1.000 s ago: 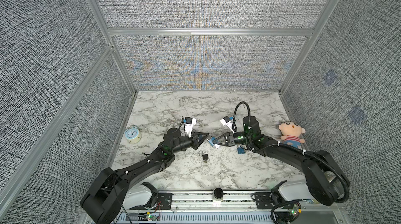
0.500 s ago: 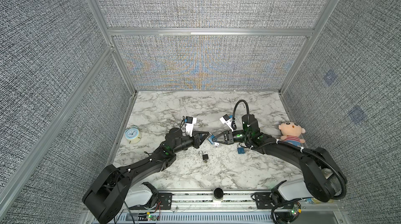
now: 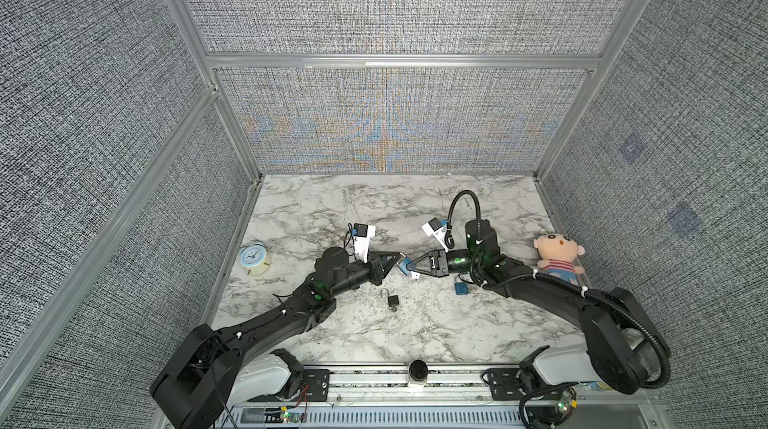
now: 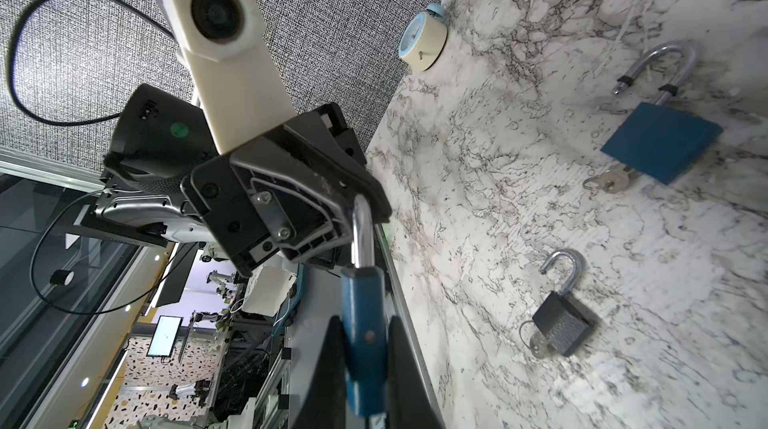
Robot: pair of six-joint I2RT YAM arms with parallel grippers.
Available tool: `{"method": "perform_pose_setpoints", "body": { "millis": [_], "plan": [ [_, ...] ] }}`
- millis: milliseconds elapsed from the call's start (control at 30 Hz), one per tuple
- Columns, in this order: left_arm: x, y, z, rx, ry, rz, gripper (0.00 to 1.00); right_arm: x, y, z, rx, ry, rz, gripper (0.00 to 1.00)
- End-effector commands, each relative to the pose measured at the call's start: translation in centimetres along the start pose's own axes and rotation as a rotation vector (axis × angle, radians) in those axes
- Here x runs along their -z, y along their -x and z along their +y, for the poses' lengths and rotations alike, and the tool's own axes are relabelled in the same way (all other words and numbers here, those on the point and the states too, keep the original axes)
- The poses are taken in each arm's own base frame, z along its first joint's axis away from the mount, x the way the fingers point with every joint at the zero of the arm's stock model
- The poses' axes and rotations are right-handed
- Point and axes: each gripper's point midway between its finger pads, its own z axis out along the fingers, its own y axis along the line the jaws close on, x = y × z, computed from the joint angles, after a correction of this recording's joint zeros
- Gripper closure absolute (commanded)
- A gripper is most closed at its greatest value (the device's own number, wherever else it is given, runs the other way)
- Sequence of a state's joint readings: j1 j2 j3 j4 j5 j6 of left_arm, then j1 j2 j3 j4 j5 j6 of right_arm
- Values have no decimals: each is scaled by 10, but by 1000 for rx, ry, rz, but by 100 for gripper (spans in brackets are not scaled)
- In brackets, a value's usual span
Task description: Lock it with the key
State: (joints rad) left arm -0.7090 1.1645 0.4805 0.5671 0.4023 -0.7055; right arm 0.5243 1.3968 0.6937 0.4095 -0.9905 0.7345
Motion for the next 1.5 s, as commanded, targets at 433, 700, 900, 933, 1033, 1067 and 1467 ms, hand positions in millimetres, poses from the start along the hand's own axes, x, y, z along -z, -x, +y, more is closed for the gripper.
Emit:
{"method": "perform_pose_setpoints", "body": {
  "millis": [433,700,900,933,1033,1067,1467],
  "plan": [
    [6,20,-23,2,-10,20,100,18,10,2,96,-32,-169,62],
    [5,26,-18,31,22,7,100,16,4,11,94,33,-156,62],
    [8,30,-17,42,28,-19,100,12,0,11,85,49,-144,63],
    [8,31,-16,44,32,-23,100,12,0,11,85,51,-145,64],
    [10,30,-14,49,36,-28,100,12,-1,10,80,53,-145,73],
    [10,30,-14,50,33,-29,100,12,-2,10,78,53,-145,77],
    [14,38,-11,58,51,-69,100,6,1,9,61,68,-144,100]
  ]
}}
